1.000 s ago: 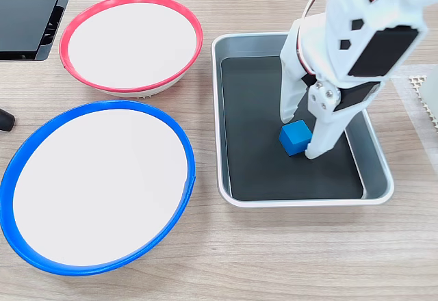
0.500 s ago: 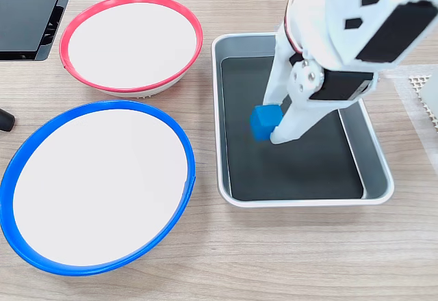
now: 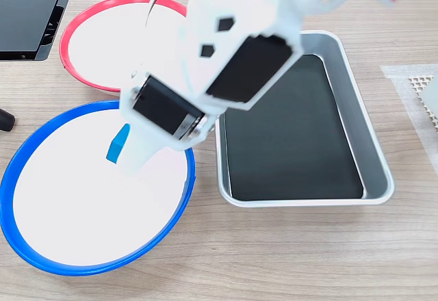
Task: Move a blue block from tray to blue dish
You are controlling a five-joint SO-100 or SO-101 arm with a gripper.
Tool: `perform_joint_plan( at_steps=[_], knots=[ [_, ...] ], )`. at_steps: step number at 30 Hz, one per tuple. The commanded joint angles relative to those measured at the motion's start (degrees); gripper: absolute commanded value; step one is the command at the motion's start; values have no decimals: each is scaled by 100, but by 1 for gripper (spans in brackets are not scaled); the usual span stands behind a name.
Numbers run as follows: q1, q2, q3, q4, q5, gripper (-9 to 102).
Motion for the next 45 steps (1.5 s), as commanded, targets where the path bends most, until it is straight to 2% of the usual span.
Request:
perform_joint_plan(
  at_steps=[1,2,6,7,9,10,12,15,17,21,25,29,33,34,35,38,45],
  knots=[
    [9,-562,-729,-158,79,19],
    [18,-879,-1046,-176,79,29],
    [26,-1222,-1424,-202,9,34],
    [26,-1204,-1389,-264,-26,30],
    [35,-958,-1195,-457,439,7],
    [35,-756,-1063,-519,659,0],
    [18,-132,-694,-536,1318,0],
    [88,1063,-44,-756,2874,0],
    [149,1846,721,-1485,3665,-1],
    [229,3823,2689,-3094,4623,-1],
    [650,5959,4500,-3393,5625,-1],
    [1336,7989,6302,-2039,5511,-1],
    [1723,8938,7541,-1916,5458,-1],
    [1890,9308,7910,-1512,5493,-1],
    [1969,9563,8209,-1468,5607,-1],
    [2065,10090,8710,-1397,5854,-1],
    [1978,10784,8719,-105,6627,-1]
  ],
)
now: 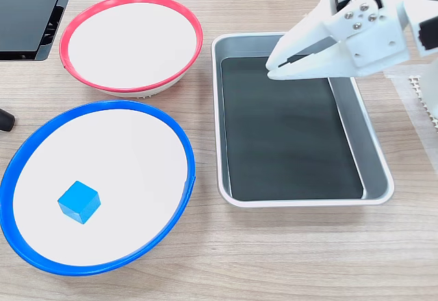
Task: Move a blue block from tray to blue dish
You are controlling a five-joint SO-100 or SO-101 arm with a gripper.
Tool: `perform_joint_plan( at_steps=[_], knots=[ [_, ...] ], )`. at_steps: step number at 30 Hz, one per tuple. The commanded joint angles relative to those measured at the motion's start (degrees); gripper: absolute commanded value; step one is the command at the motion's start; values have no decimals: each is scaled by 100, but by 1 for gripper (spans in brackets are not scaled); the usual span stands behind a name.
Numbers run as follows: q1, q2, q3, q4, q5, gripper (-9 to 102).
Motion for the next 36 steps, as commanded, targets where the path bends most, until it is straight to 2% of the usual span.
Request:
perform_joint_plan(
  at_steps=[1,8,36],
  knots=[
    [-62,299,0,492,281,-1],
    [-220,1143,0,1556,457,0],
    [-229,1143,0,1564,475,0]
  ],
)
